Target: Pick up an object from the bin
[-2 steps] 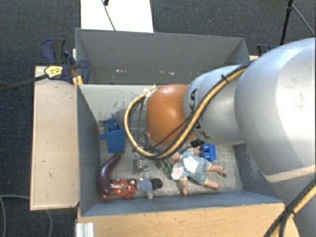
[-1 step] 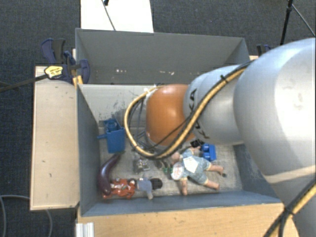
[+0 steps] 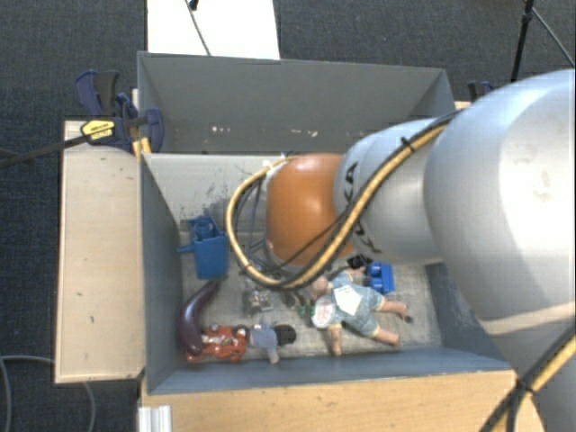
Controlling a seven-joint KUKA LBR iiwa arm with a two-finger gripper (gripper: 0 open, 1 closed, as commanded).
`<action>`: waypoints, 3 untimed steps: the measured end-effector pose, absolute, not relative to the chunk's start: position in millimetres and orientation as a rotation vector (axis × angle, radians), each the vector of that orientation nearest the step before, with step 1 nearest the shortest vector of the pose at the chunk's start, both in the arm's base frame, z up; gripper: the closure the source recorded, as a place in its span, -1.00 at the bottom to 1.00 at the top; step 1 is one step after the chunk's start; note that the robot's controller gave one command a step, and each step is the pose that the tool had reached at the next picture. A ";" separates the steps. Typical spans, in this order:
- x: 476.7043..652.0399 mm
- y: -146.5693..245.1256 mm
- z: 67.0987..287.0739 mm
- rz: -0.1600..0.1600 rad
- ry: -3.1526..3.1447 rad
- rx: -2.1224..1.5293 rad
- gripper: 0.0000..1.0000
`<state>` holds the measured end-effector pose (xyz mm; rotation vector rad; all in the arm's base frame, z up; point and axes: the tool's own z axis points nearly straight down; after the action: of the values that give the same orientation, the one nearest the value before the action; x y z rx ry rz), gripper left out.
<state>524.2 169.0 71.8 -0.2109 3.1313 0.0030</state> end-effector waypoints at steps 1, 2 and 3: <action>524.2 169.0 71.8 0.003 3.131 -0.211 1.00; 522.5 161.4 72.3 0.003 3.054 -0.720 1.00; 522.5 161.4 72.3 0.003 3.055 -0.718 1.00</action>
Offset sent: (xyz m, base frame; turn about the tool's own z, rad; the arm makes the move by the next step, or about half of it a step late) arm -0.0032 -0.0083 -0.0011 -0.3355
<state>522.5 161.4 72.3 -0.7179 3.0546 0.0026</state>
